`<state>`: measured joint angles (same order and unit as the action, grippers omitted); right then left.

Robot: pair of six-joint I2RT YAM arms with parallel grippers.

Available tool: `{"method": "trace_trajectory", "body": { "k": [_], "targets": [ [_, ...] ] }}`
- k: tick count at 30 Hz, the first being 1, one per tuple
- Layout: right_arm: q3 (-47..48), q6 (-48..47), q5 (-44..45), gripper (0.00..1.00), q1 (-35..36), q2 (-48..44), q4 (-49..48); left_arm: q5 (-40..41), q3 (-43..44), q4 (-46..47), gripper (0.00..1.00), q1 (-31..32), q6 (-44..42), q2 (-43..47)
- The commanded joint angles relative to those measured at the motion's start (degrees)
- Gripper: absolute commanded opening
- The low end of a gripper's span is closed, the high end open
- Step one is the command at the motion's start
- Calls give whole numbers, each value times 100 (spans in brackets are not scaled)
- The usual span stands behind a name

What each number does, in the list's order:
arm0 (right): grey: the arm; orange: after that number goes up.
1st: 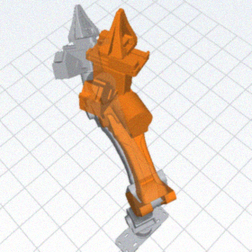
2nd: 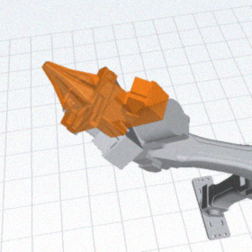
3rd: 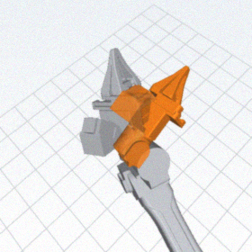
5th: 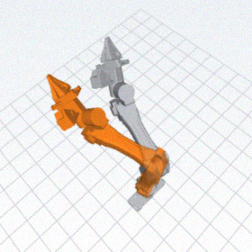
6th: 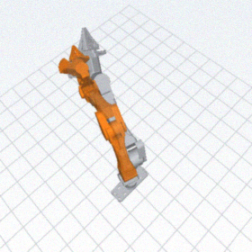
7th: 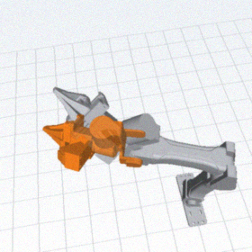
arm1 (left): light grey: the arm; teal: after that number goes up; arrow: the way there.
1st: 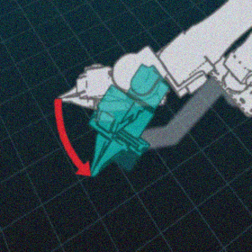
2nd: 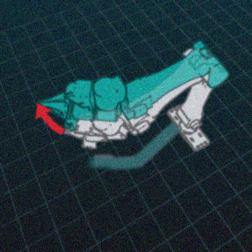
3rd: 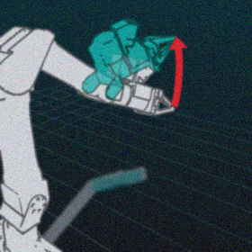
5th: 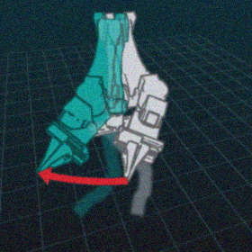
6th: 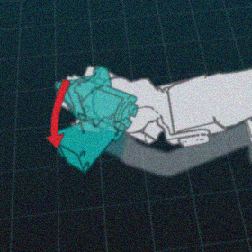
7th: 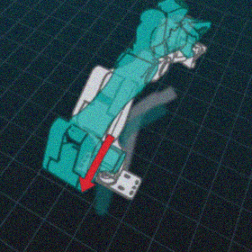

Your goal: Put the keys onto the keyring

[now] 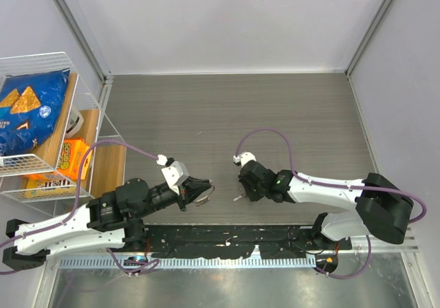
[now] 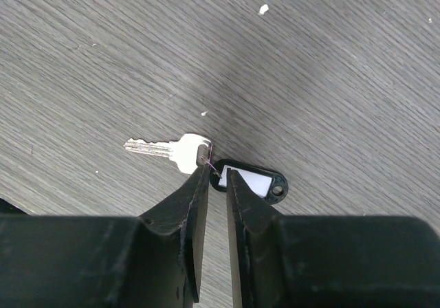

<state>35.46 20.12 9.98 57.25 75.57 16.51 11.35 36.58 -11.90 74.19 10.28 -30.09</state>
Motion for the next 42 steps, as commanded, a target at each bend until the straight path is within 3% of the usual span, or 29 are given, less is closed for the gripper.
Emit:
{"method": "trace_trajectory", "body": {
  "k": [1,8,14,21,28,35,42],
  "targets": [
    [180,62,84,23,23,45,-139,51,157,223,0,-1,9,64],
    [207,27,-31,22,23,133,-201,60,157,215,0,-1,9,73],
    [198,27,-83,6,23,72,-219,86,122,206,0,7,9,108],
    [198,-25,48,6,128,-428,-131,86,122,223,0,7,18,117],
    [470,-288,145,6,400,-1553,414,-19,209,223,0,-1,35,38],
    [918,-824,-101,6,699,-2546,1195,-160,359,250,0,-1,-17,-102],
    [1629,-1335,-706,6,945,-2916,1890,-309,596,206,0,-1,-175,-401]
  ]
}}
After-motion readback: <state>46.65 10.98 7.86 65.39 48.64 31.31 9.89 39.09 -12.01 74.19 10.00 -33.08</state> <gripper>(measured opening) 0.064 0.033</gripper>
